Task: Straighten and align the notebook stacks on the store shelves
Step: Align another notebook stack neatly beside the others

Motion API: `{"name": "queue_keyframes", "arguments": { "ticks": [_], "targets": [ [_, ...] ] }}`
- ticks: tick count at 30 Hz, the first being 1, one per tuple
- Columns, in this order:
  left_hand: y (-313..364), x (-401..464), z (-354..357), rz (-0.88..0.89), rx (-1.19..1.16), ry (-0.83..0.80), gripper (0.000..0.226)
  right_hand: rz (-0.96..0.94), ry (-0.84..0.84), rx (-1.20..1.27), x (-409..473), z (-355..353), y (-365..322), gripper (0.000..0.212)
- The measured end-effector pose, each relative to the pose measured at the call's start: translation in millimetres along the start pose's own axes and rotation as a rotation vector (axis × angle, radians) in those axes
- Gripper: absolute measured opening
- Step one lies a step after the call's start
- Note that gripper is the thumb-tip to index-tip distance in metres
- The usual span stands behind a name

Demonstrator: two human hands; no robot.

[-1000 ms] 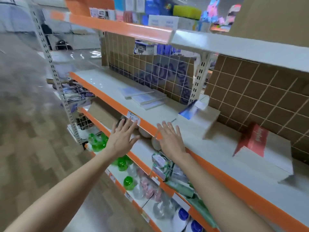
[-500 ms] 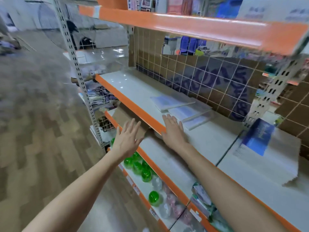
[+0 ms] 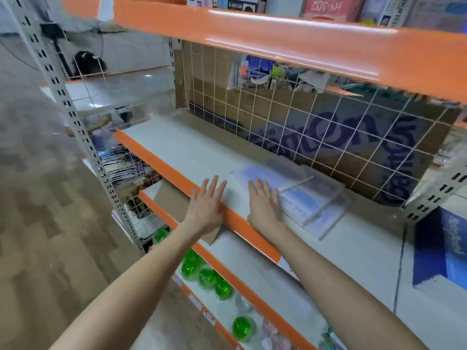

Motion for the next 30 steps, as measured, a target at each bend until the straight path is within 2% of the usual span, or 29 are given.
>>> {"name": "queue_keyframes", "arguments": {
  "ticks": [4, 6, 9, 15, 20, 23, 30],
  "targets": [
    [7, 29, 13, 0.271, -0.14, -0.148, 0.077, 0.082, -0.011, -0.109, 20, 11, -12, 0.077],
    [7, 45, 15, 0.348, -0.18, -0.172, 0.076, 0.143, -0.03, -0.151, 28, 15, -17, 0.077],
    [-3, 70, 22, 0.376, -0.135, -0.186, 0.08, 0.248, -0.025, -0.19, 40, 17, -21, 0.072],
    [-6, 95, 42, 0.441, -0.166, -0.189, 0.073, 0.388, -0.022, -0.263, 50, 21, -21, 0.075],
    [12, 110, 46, 0.494, -0.221, -0.175, 0.069, 0.495, -0.002, -0.241, 51, 21, -21, 0.059],
    [17, 109, 46, 0.533, -0.205, -0.138, 0.068, 0.466, -0.01, -0.238, 44, 22, -24, 0.057],
    [30, 98, 40, 0.78, -0.007, -0.045, 0.067, 0.403, 0.026, -0.244, 19, 8, -24, 0.063]
  ]
}}
Point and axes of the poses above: each hand's wrist, its own x-axis towards the middle knuckle, its own z-axis out of the palm, y = z × x, the point moved 7 cm from there along x, towards the middle knuckle, and after that the axes turned 15 degrees about y, right-handed, at the moved point
